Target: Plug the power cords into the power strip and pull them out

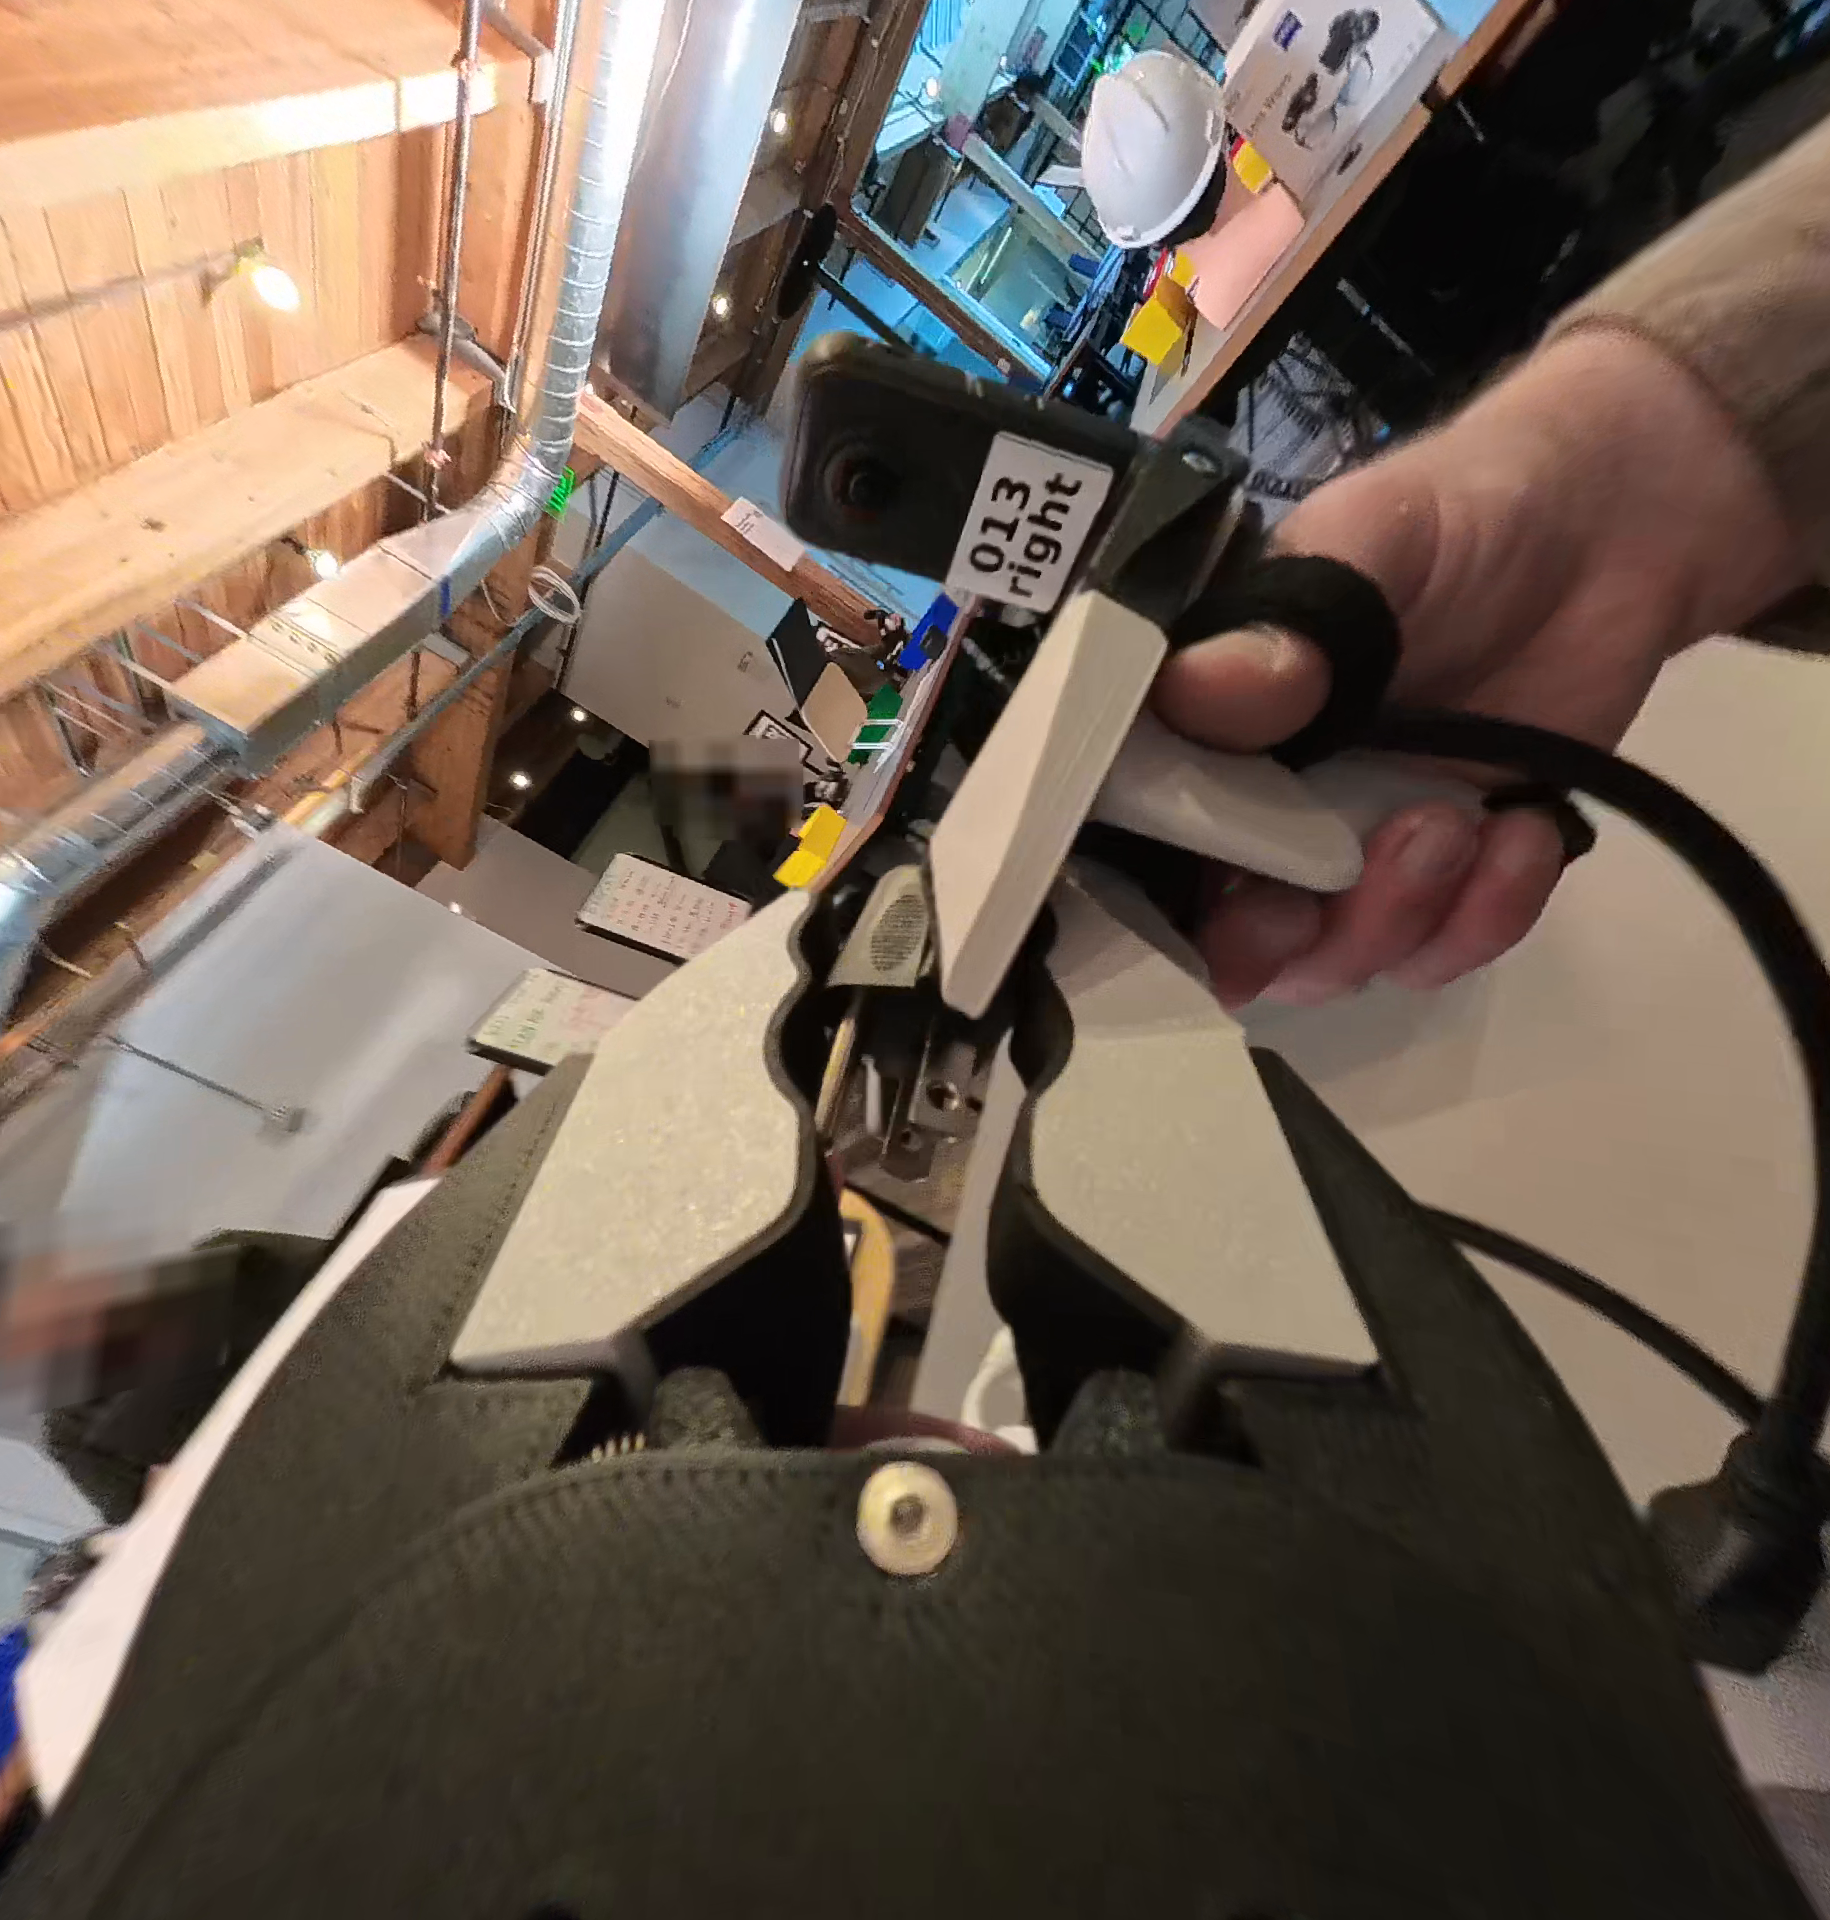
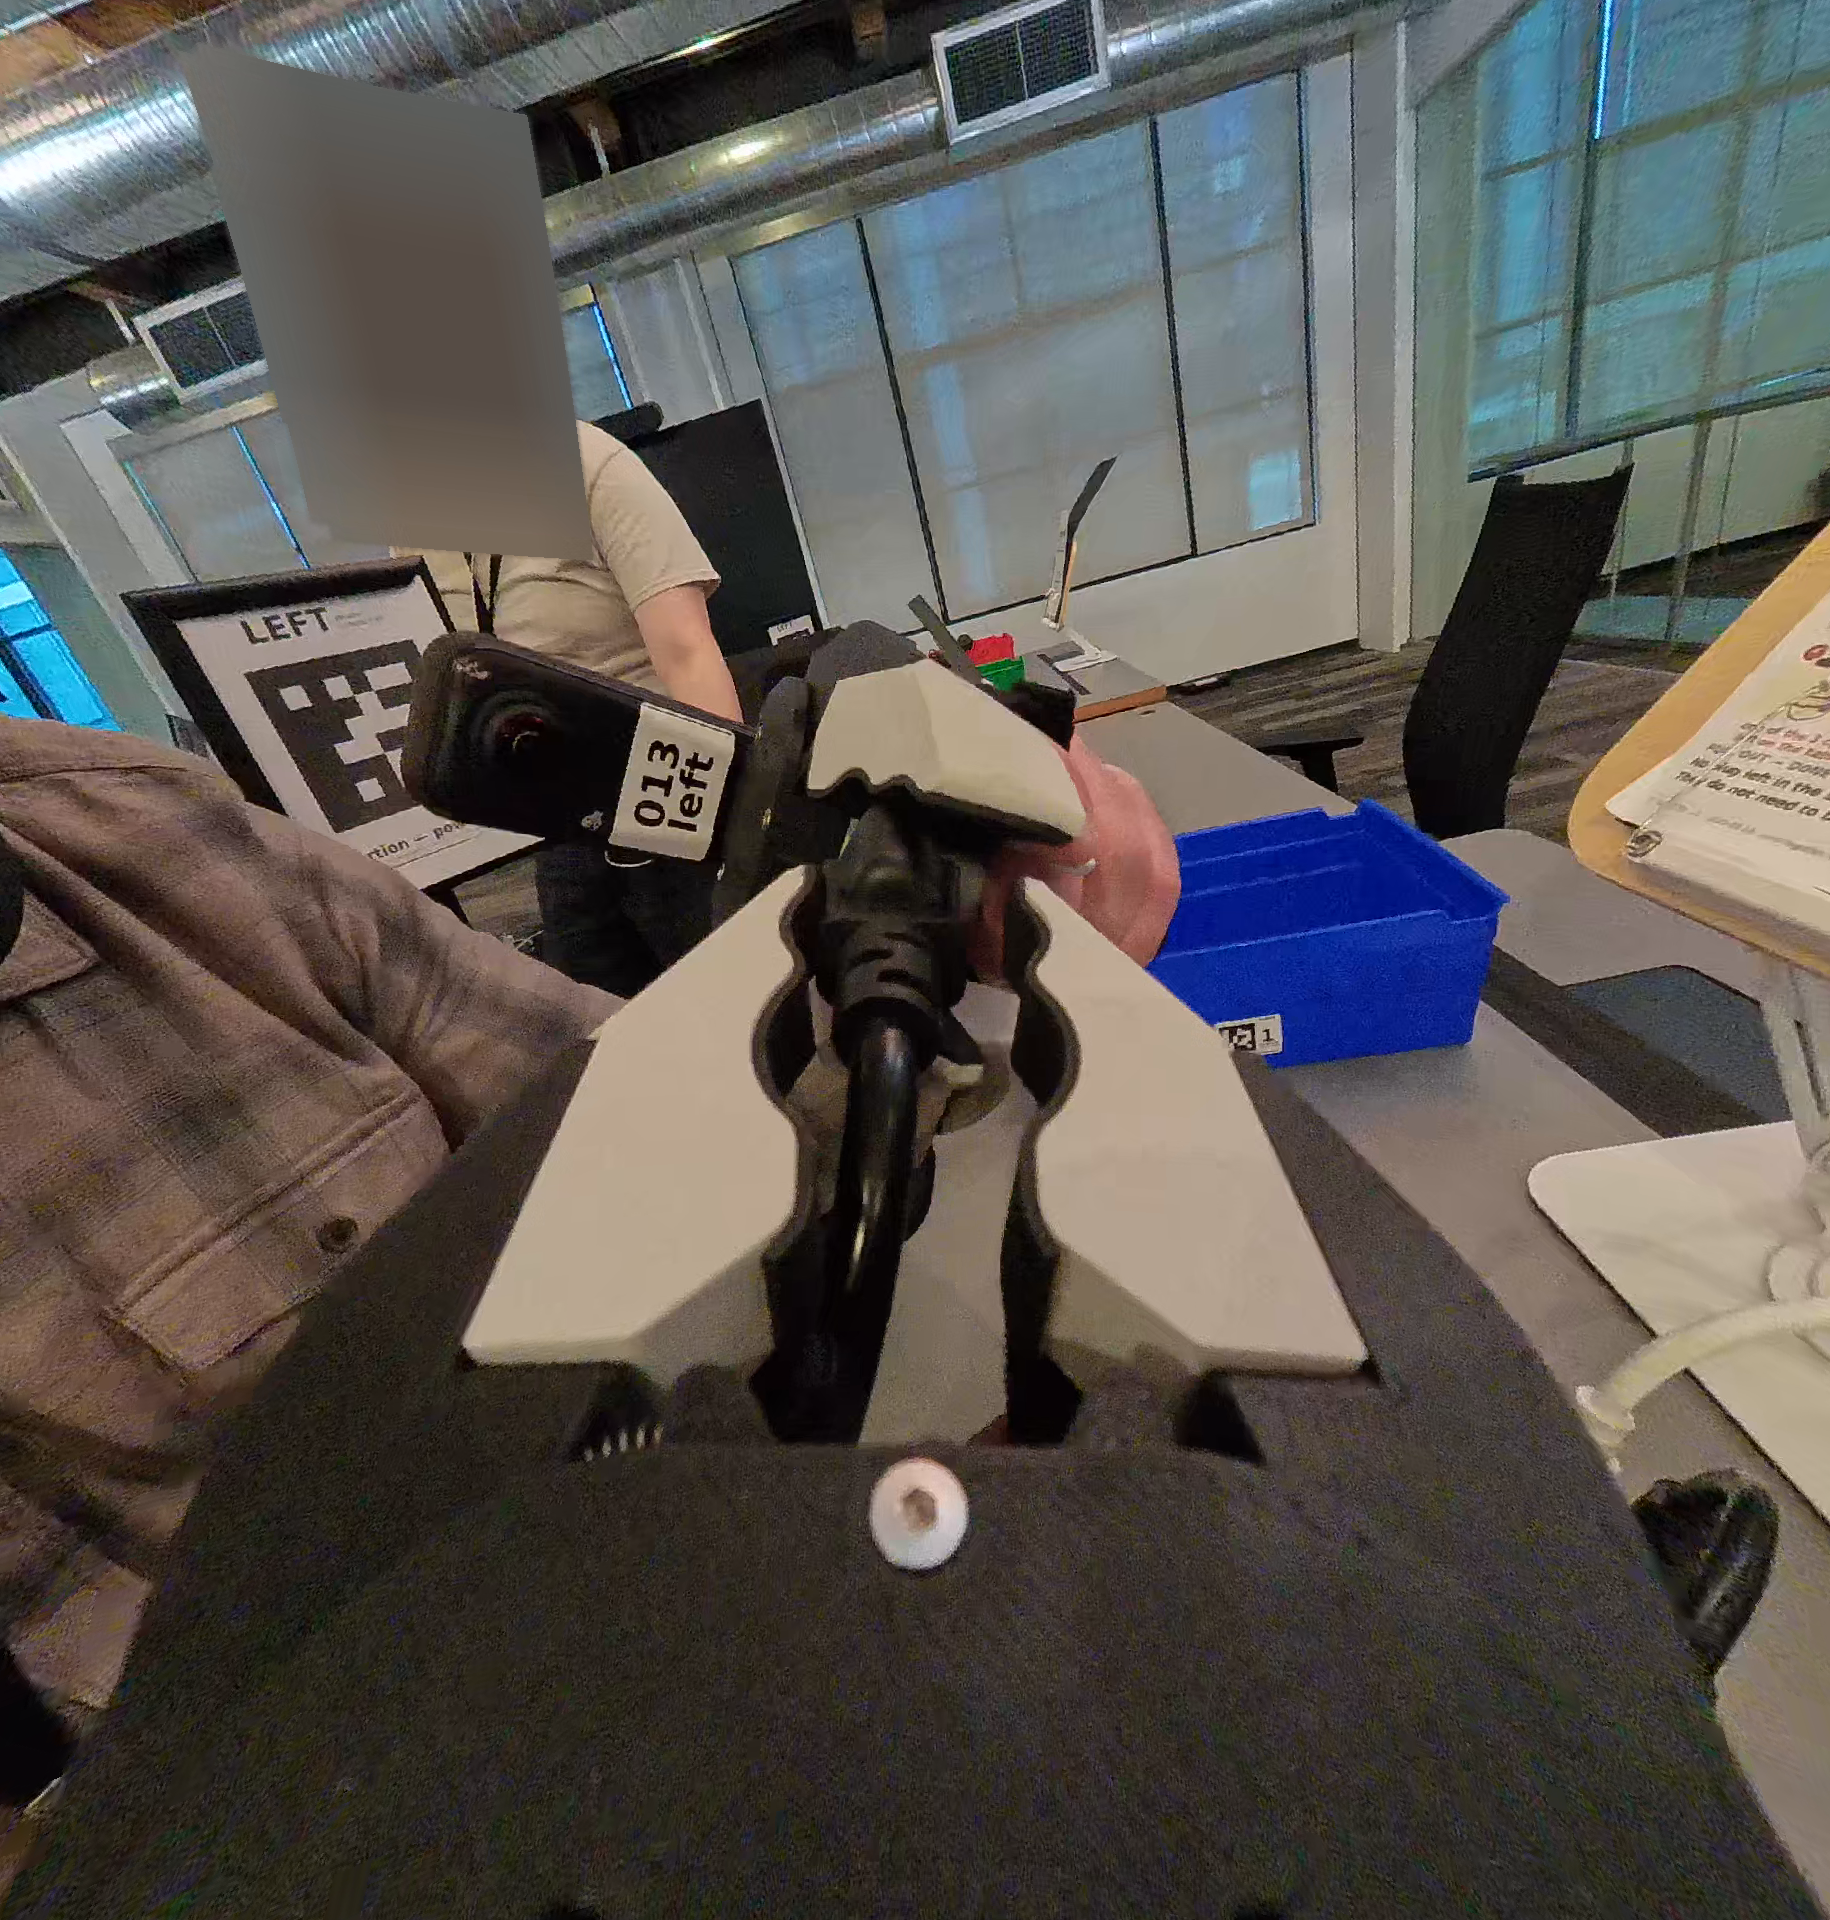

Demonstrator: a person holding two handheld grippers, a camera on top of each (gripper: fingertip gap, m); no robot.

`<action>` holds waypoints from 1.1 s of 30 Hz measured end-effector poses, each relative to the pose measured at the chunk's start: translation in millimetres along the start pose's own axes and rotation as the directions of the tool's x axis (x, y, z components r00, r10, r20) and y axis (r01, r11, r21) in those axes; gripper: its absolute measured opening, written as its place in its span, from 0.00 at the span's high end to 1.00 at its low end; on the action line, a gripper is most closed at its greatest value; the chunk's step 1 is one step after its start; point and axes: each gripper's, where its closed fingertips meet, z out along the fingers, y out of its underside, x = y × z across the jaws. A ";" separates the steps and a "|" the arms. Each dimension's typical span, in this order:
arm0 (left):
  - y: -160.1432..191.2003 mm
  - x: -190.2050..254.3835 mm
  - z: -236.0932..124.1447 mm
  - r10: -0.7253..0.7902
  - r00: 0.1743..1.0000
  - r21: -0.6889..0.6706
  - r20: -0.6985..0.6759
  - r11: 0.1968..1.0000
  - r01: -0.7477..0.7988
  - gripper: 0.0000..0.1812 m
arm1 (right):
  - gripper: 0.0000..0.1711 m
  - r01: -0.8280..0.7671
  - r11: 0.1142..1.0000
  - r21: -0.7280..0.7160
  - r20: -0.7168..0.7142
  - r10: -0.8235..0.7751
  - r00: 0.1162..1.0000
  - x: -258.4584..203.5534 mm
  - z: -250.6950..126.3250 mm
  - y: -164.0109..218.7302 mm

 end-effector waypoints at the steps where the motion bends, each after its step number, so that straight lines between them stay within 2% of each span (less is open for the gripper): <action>1: -0.2 0.3 2.1 -0.028 1.000 -0.004 -0.004 1.000 0.028 0.83 | 0.81 0.030 1.000 0.009 -0.018 -0.029 0.999 0.7 -2.1 -2.3; 4: 5.1 -0.6 7.2 -0.121 0.993 -0.006 -0.005 0.993 0.121 0.83 | 0.84 0.091 0.995 -0.028 -0.076 -0.093 0.993 5.5 -5.1 -4.0; 7: 14.0 -0.4 12.9 -0.179 0.984 -0.034 -0.002 0.983 0.179 0.84 | 0.86 0.083 0.993 -0.083 -0.115 -0.092 0.989 14.3 -8.9 -1.7; 13: 20.2 1.2 15.2 -0.118 0.993 -0.069 0.015 0.991 0.118 0.84 | 0.86 0.013 0.994 -0.113 -0.113 -0.026 0.993 19.5 -11.8 2.9; 20: 25.6 0.8 11.3 -0.097 0.995 -0.093 -0.023 0.991 0.095 0.83 | 0.87 0.022 0.995 -0.100 -0.105 -0.032 0.994 23.5 -7.6 3.7; 21: 26.8 1.6 9.5 -0.091 0.995 -0.096 -0.041 0.992 0.087 0.79 | 0.87 0.020 0.995 -0.100 -0.102 -0.030 0.994 24.6 -5.8 2.8; 25: 34.4 -9.8 -4.0 -0.082 0.996 -0.119 -0.048 0.990 0.075 0.75 | 0.86 0.047 0.991 -0.123 -0.120 -0.062 0.991 33.8 1.8 -1.9; 27: 39.9 -18.3 -13.0 -0.063 0.997 -0.125 -0.037 0.990 0.058 0.75 | 0.86 0.079 0.986 -0.149 -0.143 -0.101 0.985 39.2 4.0 -3.9; 33: 64.3 -45.5 -36.5 -0.136 0.991 -0.201 0.004 0.970 0.134 0.76 | 0.86 0.137 0.977 -0.163 -0.156 -0.162 0.974 42.0 2.3 -11.9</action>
